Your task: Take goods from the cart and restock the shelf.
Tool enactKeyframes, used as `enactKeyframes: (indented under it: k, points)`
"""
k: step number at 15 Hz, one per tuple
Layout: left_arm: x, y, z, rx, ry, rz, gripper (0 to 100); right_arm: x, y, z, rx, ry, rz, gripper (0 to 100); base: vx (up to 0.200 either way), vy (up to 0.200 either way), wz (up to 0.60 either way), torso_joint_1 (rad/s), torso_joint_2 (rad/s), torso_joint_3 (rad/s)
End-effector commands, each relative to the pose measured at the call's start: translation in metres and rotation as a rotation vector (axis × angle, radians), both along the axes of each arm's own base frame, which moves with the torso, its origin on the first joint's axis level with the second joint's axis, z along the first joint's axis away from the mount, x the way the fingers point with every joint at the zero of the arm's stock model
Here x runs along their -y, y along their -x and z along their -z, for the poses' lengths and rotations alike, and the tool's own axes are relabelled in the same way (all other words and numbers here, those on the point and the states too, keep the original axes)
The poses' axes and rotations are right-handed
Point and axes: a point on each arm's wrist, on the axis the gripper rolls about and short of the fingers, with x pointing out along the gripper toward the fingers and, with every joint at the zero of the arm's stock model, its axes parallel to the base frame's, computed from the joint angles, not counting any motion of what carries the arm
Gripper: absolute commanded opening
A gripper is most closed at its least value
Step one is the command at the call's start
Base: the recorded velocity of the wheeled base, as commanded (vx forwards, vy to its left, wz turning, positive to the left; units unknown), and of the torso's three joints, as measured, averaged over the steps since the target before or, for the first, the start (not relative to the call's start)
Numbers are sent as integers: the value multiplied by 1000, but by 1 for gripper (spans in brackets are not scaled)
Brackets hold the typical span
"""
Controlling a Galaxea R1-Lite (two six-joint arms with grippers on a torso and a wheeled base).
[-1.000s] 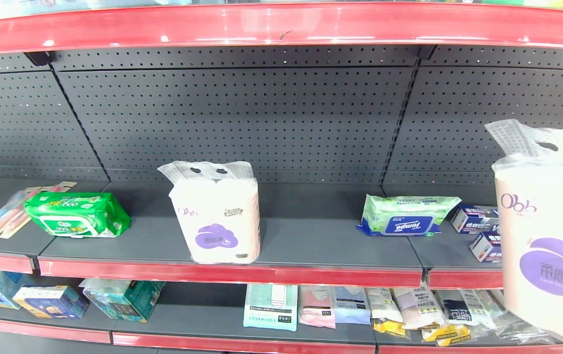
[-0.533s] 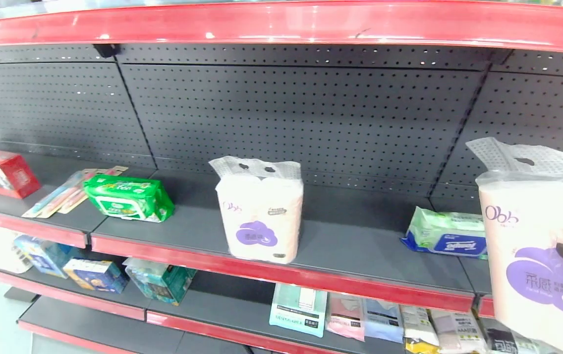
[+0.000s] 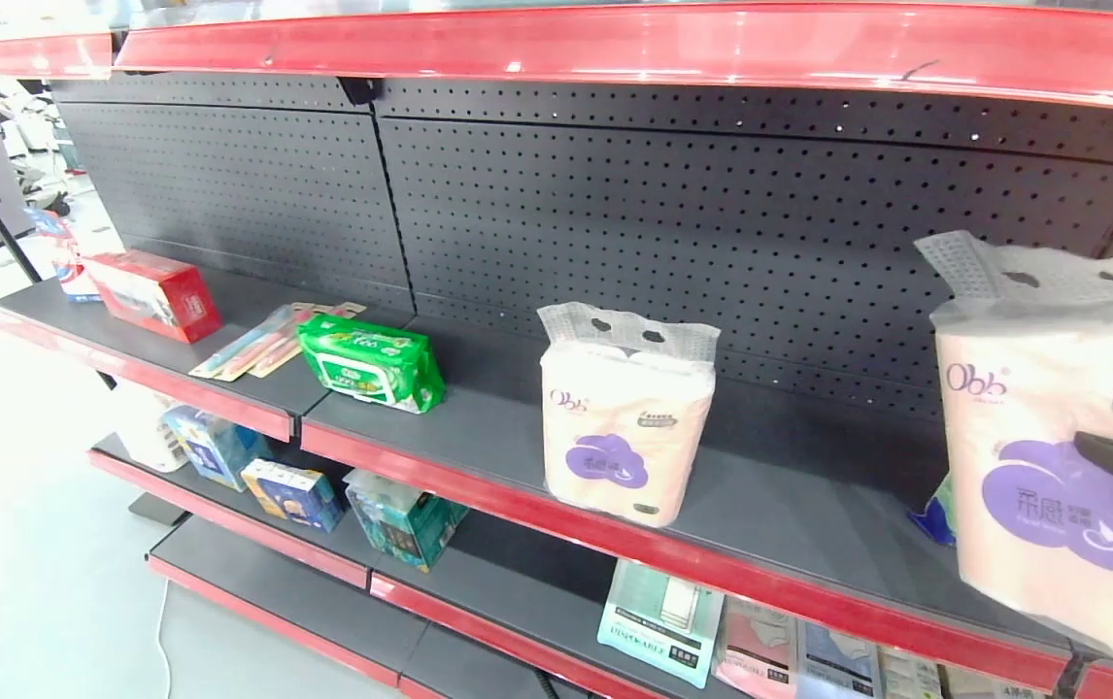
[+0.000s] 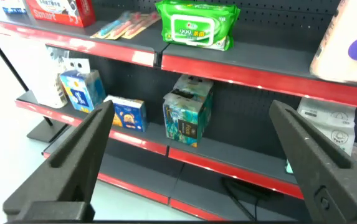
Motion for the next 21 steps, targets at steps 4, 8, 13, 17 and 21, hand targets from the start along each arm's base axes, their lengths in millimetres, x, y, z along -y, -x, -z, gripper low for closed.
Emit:
enactKeyframes:
  k: [4,8,13,17,21]
  points:
    - [0,0,0,-2,0,0,100,-10,-72,13,-44,-44,-106,0,0,0,0,0,0,0]
    - [0,0,0,-2,0,0,100,-23,-101,27,-83,-106,-173,0,0,0,0,0,0,0]
    - [0,0,0,-2,0,0,100,-26,-140,50,-100,-145,-201,0,0,0,0,0,0,0]
    - [0,0,0,-2,0,0,100,-28,-169,57,-86,-150,-217,0,0,0,0,0,0,0]
    - [0,0,0,-2,0,0,100,-30,-203,64,-52,-158,-240,0,0,0,0,0,0,0]
